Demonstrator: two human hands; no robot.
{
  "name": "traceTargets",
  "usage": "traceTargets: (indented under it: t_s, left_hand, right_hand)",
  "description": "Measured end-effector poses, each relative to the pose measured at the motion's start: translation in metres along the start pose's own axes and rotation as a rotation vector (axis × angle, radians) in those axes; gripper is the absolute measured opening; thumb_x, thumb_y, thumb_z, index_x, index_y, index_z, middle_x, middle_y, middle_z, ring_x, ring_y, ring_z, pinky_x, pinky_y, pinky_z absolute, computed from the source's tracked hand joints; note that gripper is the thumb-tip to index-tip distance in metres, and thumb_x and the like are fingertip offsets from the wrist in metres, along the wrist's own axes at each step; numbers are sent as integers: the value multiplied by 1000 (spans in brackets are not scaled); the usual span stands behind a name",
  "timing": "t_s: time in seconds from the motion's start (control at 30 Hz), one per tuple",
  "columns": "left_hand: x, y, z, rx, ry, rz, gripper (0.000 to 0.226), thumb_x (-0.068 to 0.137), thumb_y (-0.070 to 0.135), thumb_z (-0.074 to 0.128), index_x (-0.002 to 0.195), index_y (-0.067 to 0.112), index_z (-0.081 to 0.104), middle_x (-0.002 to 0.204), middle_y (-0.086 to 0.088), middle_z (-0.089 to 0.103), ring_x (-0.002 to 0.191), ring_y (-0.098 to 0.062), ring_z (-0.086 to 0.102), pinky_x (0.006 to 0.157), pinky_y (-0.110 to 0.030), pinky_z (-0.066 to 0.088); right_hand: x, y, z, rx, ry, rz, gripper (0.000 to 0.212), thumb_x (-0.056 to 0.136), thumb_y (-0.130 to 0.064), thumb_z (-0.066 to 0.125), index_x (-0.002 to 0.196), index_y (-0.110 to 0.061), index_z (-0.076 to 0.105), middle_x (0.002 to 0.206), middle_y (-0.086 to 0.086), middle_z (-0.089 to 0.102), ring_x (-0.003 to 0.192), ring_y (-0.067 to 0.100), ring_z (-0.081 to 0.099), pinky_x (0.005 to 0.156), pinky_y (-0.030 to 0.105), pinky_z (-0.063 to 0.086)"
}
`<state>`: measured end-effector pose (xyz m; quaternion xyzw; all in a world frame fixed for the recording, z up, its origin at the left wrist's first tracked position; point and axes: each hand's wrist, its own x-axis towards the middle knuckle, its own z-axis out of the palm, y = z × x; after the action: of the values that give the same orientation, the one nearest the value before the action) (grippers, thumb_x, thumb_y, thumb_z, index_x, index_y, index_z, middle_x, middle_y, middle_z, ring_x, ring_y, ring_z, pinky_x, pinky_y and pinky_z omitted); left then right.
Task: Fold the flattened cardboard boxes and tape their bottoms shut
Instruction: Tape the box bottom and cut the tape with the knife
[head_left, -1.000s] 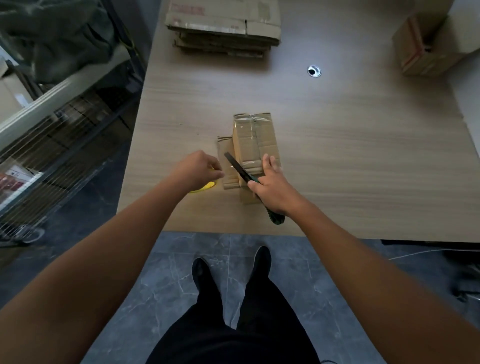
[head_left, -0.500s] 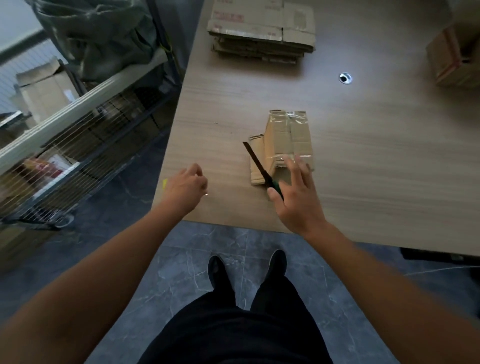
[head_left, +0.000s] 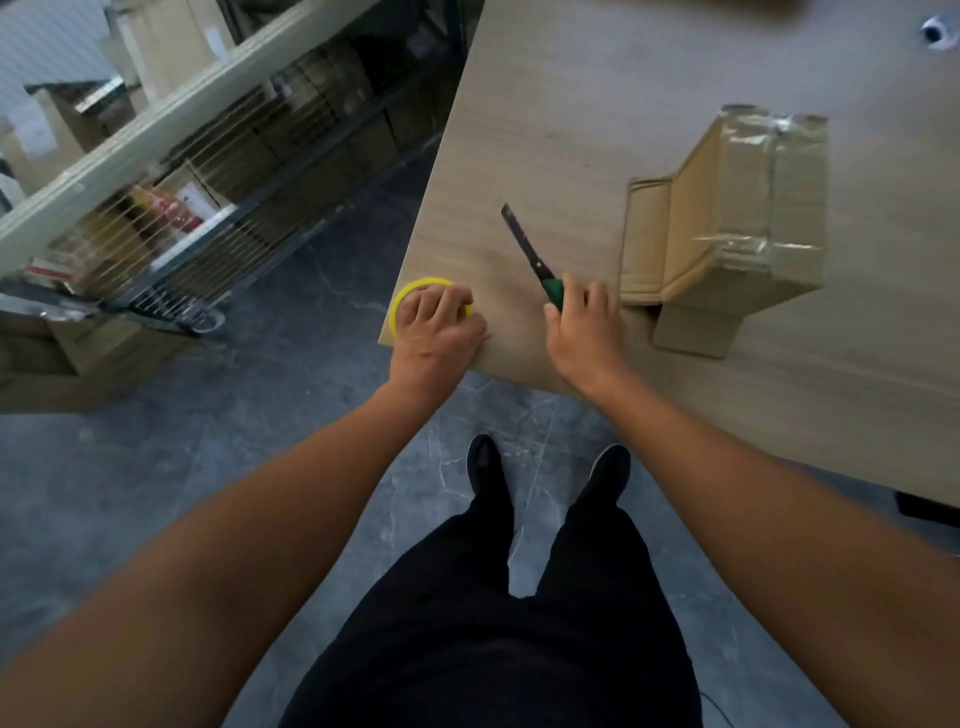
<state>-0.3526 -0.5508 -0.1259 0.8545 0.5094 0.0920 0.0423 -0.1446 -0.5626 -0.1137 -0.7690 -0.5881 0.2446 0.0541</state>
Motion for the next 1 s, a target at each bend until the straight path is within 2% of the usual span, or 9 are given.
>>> traceTargets:
  t_s: [0.1,0.17,0.27,0.37,0.5,0.63,0.73,0.9,1.0]
  left_hand:
    - [-1,1,5,14,151,44,17,88,31,71,78,18,70,111,-8,65,104,-30,48,94,-45,33]
    - [-2,2,9,23,166,54,7,88,25,72,88,18,72,111,-8,64,98,-31,52,90,-44,35]
    - [-3,9,12,54,120,15,29,83,14,71,112,19,69,114,-8,57,96,-30,51,85,-42,37]
    - [-1,20,8,-51,67,-164,42,80,14,75,117,24,59,117,-6,53,99,-29,50,79,-42,42]
    - [12,28,-16,-185,-118,-367,52,82,29,78,129,25,55,136,-6,50,124,-32,46,102,-47,34]
    - [41,47,-52,-227,-97,-221,49,93,38,66,137,22,53,147,-3,43,140,-30,34,112,-46,28]
    - [78,83,-76,-338,-56,-138,47,99,39,57,142,21,49,154,-1,38,150,-26,22,120,-46,21]
    - [133,176,-79,-511,-33,-8,55,105,38,48,153,12,39,165,-7,27,155,-26,12,126,-40,9]
    - [148,222,-60,-632,-90,-68,64,106,36,47,160,11,23,170,-8,11,157,-25,3,127,-37,4]
  right_hand:
    - [3,-3,12,-116,13,14,57,104,-36,44,154,-14,28,143,18,36,128,39,36,103,49,35]
    - [2,-4,14,-138,45,29,58,104,-36,44,155,-16,27,143,15,35,128,38,35,104,49,35]
    - [1,-4,13,-107,45,25,59,103,-36,45,155,-15,28,146,13,32,132,37,32,108,50,32]
    - [-3,-4,3,-52,48,-28,61,103,-34,47,156,-13,27,152,15,29,137,38,28,114,50,29]
    - [-26,-6,-37,72,192,-208,59,101,-31,51,153,-7,37,151,15,36,141,35,29,120,49,26]
    - [-58,7,-100,201,419,-316,49,98,-27,50,141,-4,53,146,13,49,143,32,34,122,32,20]
    - [-60,43,-146,201,548,-254,47,98,-28,49,136,-1,56,143,16,53,142,35,38,121,29,20]
    - [-29,124,-186,181,429,-47,72,96,-48,36,149,-1,40,158,19,36,151,32,25,125,37,17]
    - [-9,153,-184,190,264,-84,76,98,-49,35,159,-6,23,168,14,16,156,23,10,125,30,7]
